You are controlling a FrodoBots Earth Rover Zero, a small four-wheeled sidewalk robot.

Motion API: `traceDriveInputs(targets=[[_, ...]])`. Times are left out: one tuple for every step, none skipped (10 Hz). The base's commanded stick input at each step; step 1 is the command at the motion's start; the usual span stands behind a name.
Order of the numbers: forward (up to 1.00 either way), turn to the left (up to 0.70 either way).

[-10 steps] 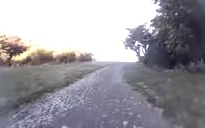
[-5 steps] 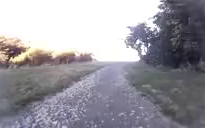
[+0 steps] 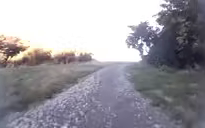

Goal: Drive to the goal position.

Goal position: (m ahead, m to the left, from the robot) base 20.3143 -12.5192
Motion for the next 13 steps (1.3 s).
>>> traceDriveInputs(targets=[[1.0,-0.11],[1.0,-0.25],[1.0,-0.38],[1.0,-0.32],[1.0,-0.24],[1.0,-0.04],[1.0,-0.03],[1.0,-0.03],[1.0,-0.03],[1.0,-0.03],[1.0,-0.03],[1.0,-0.03],[1.0,-0.03]])
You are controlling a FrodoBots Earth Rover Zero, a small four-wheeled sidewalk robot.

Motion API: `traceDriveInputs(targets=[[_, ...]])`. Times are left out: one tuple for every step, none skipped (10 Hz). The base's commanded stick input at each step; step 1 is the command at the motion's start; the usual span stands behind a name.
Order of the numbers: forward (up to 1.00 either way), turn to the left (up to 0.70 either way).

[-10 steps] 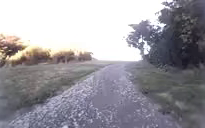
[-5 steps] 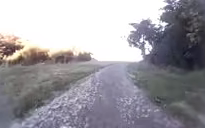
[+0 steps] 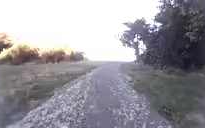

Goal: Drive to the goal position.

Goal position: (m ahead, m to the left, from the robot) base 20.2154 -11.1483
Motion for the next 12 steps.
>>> traceDriveInputs(targets=[[1.0,-0.03],[1.0,-0.03],[1.0,-0.03],[1.0,-0.03],[1.0,-0.03],[1.0,-0.03],[1.0,-0.04],[1.0,-0.4],[1.0,-0.4],[1.0,-0.4],[1.0,-0.28],[1.0,-0.13]])
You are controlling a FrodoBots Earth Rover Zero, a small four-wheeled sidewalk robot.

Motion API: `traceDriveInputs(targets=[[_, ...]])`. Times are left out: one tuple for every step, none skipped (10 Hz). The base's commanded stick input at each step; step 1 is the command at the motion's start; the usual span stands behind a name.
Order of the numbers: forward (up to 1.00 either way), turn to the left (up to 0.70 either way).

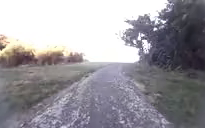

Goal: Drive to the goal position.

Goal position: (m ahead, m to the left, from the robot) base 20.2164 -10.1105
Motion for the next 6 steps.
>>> traceDriveInputs(targets=[[1.0,-0.03],[1.0,-0.03],[1.0,-0.03],[1.0,-0.03],[1.0,-0.03],[1.0,-0.03]])
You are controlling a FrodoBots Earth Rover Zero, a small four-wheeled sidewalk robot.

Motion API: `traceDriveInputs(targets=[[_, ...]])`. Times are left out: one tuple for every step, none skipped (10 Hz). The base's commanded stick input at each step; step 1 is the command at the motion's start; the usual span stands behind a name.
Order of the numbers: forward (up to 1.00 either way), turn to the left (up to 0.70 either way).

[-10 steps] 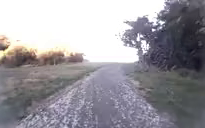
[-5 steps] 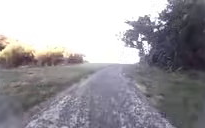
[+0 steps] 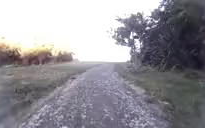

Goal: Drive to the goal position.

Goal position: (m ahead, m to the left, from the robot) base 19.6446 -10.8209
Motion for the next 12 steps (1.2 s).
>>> traceDriveInputs(targets=[[1.0,-0.03],[1.0,-0.03],[1.0,-0.03],[1.0,-0.03],[1.0,-0.03],[1.0,-0.03],[1.0,-0.03],[1.0,-0.03],[1.0,-0.03],[1.0,-0.03],[1.0,-0.03],[1.0,-0.03]])
